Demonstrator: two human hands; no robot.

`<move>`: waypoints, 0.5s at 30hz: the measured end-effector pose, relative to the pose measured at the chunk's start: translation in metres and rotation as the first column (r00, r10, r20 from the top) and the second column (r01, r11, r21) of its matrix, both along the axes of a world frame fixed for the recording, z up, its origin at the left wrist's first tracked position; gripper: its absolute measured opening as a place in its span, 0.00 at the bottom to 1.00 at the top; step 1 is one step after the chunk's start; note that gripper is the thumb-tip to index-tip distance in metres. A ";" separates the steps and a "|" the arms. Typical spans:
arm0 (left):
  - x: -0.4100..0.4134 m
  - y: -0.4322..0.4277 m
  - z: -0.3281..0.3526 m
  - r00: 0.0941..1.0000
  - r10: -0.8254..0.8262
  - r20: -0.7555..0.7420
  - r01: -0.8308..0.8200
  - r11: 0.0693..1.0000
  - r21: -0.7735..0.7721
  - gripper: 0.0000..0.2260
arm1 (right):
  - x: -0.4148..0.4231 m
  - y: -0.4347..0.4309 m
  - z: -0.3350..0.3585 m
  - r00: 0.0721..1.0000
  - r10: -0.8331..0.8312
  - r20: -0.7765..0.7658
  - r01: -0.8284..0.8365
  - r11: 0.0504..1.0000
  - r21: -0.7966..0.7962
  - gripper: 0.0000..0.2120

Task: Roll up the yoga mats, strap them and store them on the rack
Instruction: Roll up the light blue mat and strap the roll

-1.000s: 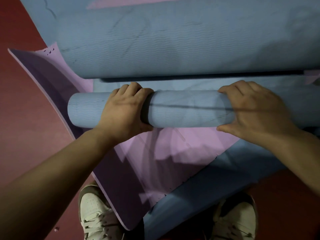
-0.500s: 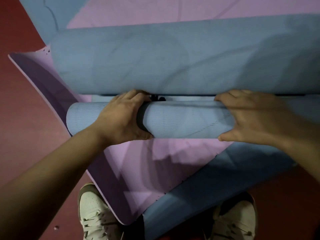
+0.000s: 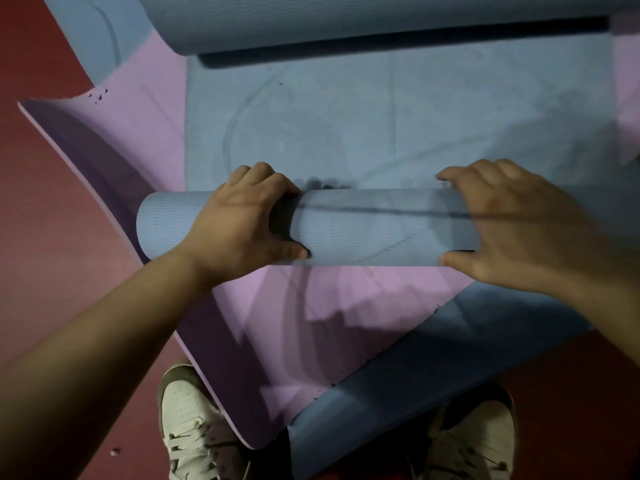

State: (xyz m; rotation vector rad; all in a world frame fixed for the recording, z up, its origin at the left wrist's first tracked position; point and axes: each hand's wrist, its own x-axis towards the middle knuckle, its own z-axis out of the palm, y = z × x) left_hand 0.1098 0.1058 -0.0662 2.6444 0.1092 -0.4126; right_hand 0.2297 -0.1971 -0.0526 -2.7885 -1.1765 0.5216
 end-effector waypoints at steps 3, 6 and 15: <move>0.001 0.003 -0.001 1.000 0.000 0.019 0.000 1.000 -0.009 0.38 | 0.000 0.001 0.001 1.000 -0.009 0.007 0.009 0.999 0.031 0.32; 0.003 0.004 0.000 1.000 -0.009 0.018 0.009 1.000 0.015 0.38 | 0.001 0.000 0.002 0.999 -0.007 0.050 0.005 0.999 0.036 0.30; -0.001 0.001 -0.001 0.994 -0.084 0.070 0.074 0.989 0.127 0.36 | -0.003 0.003 0.004 0.994 -0.035 0.103 0.028 0.998 0.063 0.31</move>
